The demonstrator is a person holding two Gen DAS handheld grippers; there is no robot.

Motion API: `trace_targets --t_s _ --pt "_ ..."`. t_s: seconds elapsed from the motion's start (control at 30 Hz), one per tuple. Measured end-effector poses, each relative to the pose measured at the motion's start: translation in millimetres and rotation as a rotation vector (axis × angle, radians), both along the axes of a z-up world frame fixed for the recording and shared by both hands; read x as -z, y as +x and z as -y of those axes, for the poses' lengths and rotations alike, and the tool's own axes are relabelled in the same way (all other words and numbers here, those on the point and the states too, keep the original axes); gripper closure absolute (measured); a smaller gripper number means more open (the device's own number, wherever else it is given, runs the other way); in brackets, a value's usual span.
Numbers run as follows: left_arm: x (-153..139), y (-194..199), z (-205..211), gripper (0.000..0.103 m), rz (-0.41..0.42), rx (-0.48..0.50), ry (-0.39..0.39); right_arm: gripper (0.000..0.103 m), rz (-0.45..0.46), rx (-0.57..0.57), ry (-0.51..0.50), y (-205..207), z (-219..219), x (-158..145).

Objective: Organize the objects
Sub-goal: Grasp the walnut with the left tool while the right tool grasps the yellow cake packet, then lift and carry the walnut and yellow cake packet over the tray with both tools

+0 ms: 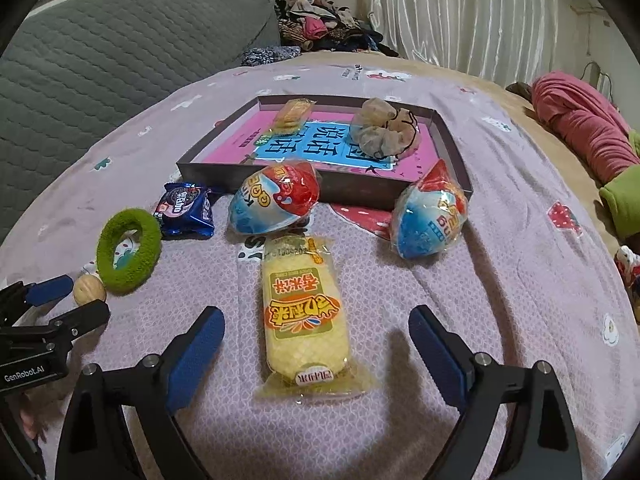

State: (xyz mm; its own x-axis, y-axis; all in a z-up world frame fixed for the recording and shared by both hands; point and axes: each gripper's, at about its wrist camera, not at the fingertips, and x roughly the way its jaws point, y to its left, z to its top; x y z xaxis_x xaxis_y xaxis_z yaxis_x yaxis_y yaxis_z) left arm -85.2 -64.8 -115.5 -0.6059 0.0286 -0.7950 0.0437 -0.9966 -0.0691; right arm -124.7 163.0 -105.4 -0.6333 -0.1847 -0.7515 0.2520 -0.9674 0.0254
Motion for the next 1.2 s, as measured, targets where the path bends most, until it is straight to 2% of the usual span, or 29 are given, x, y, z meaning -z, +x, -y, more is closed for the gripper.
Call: trace_targets --t_s 0.07,0.3,0.33,0.37,0.43,0.5,0.57,0.63,0.77,1.2 --pt "1 -1 0 0.028 0.002 0.0 -0.006 0.01 0.001 -0.005 0.003 -1 2 1" --pt "2 -2 1 0.038 0.004 -0.005 -0.027 0.028 0.0 -0.035 0.02 -1 10 3" --pt "3 -3 0 0.05 0.005 -0.003 -0.032 0.031 -0.001 -0.041 0.024 -1 12 4" --pt "3 -3 1 0.057 0.01 0.002 -0.025 0.033 -0.001 -0.045 0.024 -1 13 4" --pt "3 -3 2 0.058 0.011 0.005 -0.009 0.039 -0.001 -0.053 0.025 -1 16 5" --pt "3 -3 2 0.059 0.008 0.008 -0.008 0.04 0.0 -0.059 0.029 0 17 5" --pt "2 -1 1 0.067 0.002 0.009 -0.012 0.047 -0.002 -0.056 0.029 0 17 5" --pt "1 0 0 0.067 -0.006 0.015 -0.027 0.063 -0.007 -0.051 0.018 1 14 4" --pt "0 2 -1 0.067 -0.007 0.022 -0.025 0.064 0.004 -0.06 -0.022 1 10 3" --pt "-11 8 0 0.067 -0.037 0.033 0.0 0.064 -0.014 -0.082 -0.043 22 10 -12"
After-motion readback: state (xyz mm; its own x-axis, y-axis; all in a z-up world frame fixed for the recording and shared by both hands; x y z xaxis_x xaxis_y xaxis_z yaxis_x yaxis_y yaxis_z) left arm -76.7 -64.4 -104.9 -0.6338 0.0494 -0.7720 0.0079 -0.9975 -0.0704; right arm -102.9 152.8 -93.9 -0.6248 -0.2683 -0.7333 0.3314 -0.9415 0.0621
